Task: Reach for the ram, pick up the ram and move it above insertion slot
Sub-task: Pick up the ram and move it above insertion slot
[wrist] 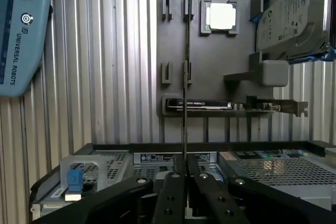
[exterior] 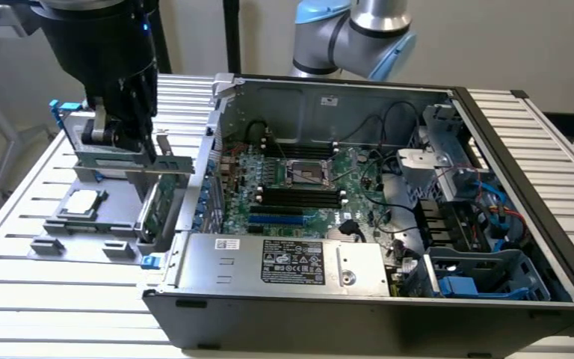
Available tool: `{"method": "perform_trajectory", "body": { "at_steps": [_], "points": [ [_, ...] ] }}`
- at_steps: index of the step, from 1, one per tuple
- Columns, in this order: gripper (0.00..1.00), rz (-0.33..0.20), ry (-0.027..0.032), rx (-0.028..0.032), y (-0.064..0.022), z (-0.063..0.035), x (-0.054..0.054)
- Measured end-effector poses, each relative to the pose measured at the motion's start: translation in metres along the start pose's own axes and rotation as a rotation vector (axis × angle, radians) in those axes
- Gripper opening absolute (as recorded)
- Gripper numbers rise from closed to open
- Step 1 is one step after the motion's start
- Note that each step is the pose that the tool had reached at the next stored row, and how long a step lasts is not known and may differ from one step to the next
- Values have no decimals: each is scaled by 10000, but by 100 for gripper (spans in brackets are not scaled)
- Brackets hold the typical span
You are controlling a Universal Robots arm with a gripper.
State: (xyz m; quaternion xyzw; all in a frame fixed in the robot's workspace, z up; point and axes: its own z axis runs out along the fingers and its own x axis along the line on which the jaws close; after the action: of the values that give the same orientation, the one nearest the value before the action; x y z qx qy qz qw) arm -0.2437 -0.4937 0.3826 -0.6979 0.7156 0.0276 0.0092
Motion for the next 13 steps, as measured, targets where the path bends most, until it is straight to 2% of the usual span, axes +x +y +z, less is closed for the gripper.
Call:
{"method": "perform_trajectory", "body": {
  "at_steps": [13],
  "points": [
    [13,-1,-1,0,-579,-15,-17]
  ]
}}
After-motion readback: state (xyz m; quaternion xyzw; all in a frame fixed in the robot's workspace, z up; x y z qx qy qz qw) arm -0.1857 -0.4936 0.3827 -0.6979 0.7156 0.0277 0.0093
